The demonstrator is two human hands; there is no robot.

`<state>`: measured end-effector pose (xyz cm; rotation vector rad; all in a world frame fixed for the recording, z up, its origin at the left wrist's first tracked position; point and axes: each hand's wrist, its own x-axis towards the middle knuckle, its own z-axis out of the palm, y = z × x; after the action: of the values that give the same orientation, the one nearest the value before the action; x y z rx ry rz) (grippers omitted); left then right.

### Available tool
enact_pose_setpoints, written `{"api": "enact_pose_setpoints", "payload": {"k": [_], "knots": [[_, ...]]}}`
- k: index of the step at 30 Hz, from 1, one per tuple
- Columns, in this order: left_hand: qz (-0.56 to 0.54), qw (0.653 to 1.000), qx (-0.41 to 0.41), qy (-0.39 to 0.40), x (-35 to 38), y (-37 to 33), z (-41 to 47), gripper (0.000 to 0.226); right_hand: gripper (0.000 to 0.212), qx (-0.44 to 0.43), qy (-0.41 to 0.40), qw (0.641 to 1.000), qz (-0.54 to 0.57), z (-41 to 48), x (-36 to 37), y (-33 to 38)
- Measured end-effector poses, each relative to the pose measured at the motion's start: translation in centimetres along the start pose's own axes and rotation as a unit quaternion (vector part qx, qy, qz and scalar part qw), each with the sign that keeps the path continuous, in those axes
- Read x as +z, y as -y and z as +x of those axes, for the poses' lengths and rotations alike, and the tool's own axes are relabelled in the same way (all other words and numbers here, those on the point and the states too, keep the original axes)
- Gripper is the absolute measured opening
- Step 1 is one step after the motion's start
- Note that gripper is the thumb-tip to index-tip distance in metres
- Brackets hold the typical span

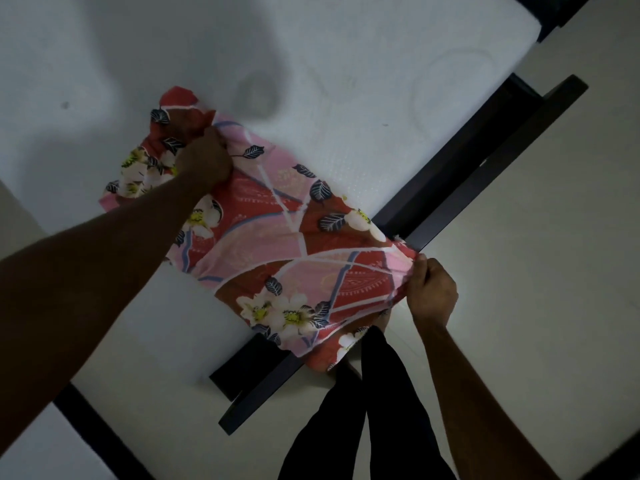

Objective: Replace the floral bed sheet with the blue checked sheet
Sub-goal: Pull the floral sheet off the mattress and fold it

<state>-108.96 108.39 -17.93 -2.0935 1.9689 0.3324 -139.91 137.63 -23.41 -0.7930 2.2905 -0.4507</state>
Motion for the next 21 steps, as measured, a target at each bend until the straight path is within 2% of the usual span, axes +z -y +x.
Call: {"api": "enact_pose_setpoints", "payload": {"k": [4, 7, 8, 10, 13, 15, 17, 18, 20, 21], "knots": [[-0.059, 0.998, -0.024, 0.007, 0.5, 0.1, -0.1, 0.039, 0.045, -0.012, 0.081, 0.991, -0.108, 1.2, -0.9, -1.4], [-0.103, 0.994, -0.022, -0.031, 0.7, 0.0, -0.9, 0.038, 0.031, -0.007, 0.035, 0.989, -0.142, 1.3, -1.6, -0.9], [-0.123, 0.991, -0.016, -0.051, 0.8, -0.1, -1.3, 0.037, 0.023, -0.003, 0.026, 0.992, -0.125, 1.2, -1.8, -0.4], [-0.174, 0.979, 0.017, -0.101, 1.1, -0.1, -3.0, 0.039, 0.021, -0.016, 0.033, 0.998, -0.047, 0.7, -2.0, 1.1], [-0.204, 0.955, 0.038, -0.21, 2.5, -0.1, -8.4, 0.036, 0.01, -0.09, 0.051, 0.991, 0.08, 0.1, -2.3, 5.2], [-0.198, 0.936, -0.008, -0.291, 4.4, -0.1, -13.7, 0.047, 0.013, -0.144, 0.118, 0.978, 0.094, 0.6, -2.0, 7.7], [-0.231, 0.916, -0.109, -0.308, 7.0, -0.3, -19.8, 0.069, 0.032, -0.195, 0.223, 0.954, 0.056, 1.5, -1.6, 9.3], [-0.268, 0.901, -0.186, -0.286, 8.4, -0.5, -22.7, 0.081, 0.047, -0.202, 0.277, 0.938, 0.044, 2.1, -1.3, 9.5], [-0.377, 0.84, -0.337, -0.196, 10.5, -1.3, -27.8, 0.103, 0.071, -0.198, 0.357, 0.912, 0.034, 2.8, -1.2, 9.2], [-0.447, 0.804, -0.362, -0.151, 11.2, -1.8, -29.7, 0.105, 0.08, -0.204, 0.375, 0.904, 0.031, 3.0, -1.3, 8.8]]}}
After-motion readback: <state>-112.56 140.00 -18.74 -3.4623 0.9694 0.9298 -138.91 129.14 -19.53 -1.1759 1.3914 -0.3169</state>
